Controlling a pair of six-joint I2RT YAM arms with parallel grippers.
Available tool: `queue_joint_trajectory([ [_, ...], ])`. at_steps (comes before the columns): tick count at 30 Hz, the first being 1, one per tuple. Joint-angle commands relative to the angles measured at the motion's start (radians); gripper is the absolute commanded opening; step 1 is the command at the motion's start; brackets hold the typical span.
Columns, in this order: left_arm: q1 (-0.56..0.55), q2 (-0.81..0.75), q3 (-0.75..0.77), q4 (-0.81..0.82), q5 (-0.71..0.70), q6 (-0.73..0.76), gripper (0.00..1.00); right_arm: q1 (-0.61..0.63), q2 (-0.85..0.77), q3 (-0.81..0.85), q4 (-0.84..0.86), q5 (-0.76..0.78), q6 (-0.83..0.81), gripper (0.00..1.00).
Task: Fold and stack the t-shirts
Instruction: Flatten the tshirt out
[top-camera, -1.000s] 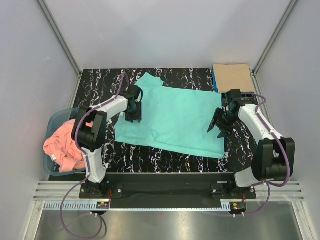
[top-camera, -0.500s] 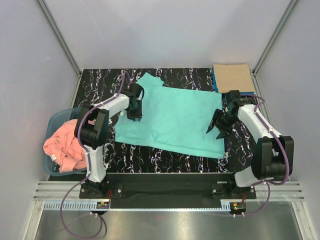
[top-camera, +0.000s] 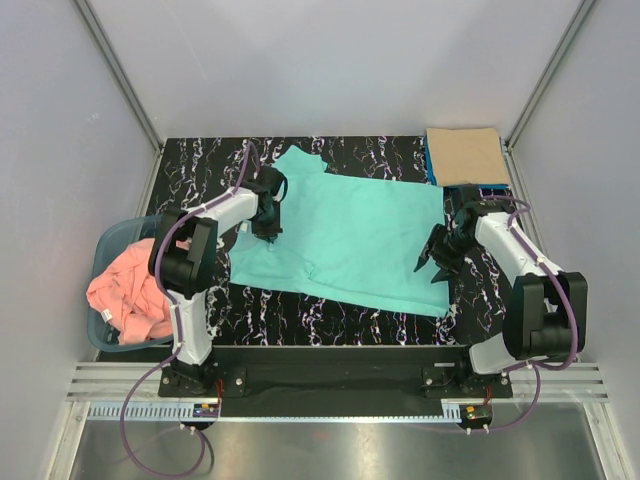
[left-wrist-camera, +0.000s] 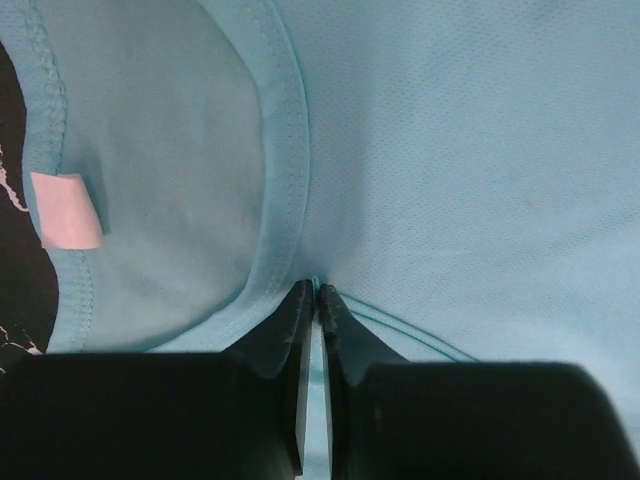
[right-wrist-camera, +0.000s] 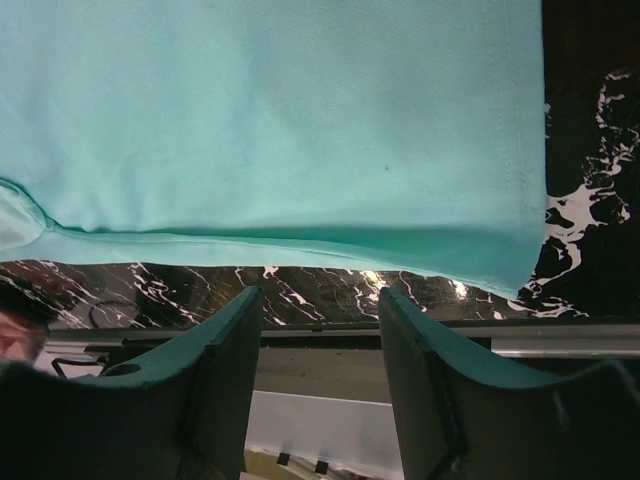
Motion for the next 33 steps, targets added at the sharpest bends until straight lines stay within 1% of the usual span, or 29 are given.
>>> queue_joint_trajectory([
  [1,0.0,-0.061,-0.004,0.005,-0.044,0.003,0.09,-0.045,-0.058,-0.047,-0.004,0.033,0.067,0.56],
  [2,0.0,-0.068,-0.004,0.004,-0.047,-0.003,0.05,-0.093,-0.072,-0.063,-0.001,0.031,0.082,0.55],
  [4,0.0,-0.09,0.002,-0.01,-0.044,-0.011,0.0,-0.144,-0.109,-0.106,0.004,0.027,0.088,0.52],
  [5,0.0,-0.099,-0.002,-0.013,-0.033,-0.018,0.0,-0.184,-0.118,-0.116,-0.001,0.031,0.095,0.49],
  [8,-0.003,-0.145,-0.019,-0.013,-0.021,-0.03,0.0,-0.21,-0.127,-0.152,-0.016,0.066,0.114,0.45],
  [9,-0.003,-0.156,-0.036,-0.009,-0.021,-0.034,0.0,-0.212,-0.129,-0.17,-0.021,0.079,0.134,0.39],
  [11,-0.003,-0.186,-0.053,-0.006,-0.019,-0.037,0.0,-0.213,-0.138,-0.199,-0.019,0.114,0.195,0.32],
  [14,-0.004,-0.228,-0.091,0.005,-0.016,-0.041,0.0,-0.23,-0.167,-0.254,0.014,0.091,0.226,0.3],
  [18,-0.01,-0.272,-0.114,0.01,-0.011,-0.04,0.0,-0.252,-0.201,-0.267,-0.001,0.106,0.253,0.36],
  [20,-0.015,-0.286,-0.128,0.014,-0.008,-0.035,0.0,-0.262,-0.198,-0.265,-0.021,0.111,0.275,0.4],
  [26,-0.05,-0.326,-0.151,0.013,-0.005,-0.031,0.0,-0.273,-0.184,-0.284,-0.044,0.071,0.348,0.5],
  [28,-0.061,-0.334,-0.156,0.016,-0.004,-0.027,0.0,-0.273,-0.186,-0.3,-0.036,0.04,0.372,0.51],
  [33,-0.081,-0.338,-0.163,0.024,-0.005,-0.006,0.0,-0.273,-0.183,-0.35,0.01,0.019,0.404,0.51],
])
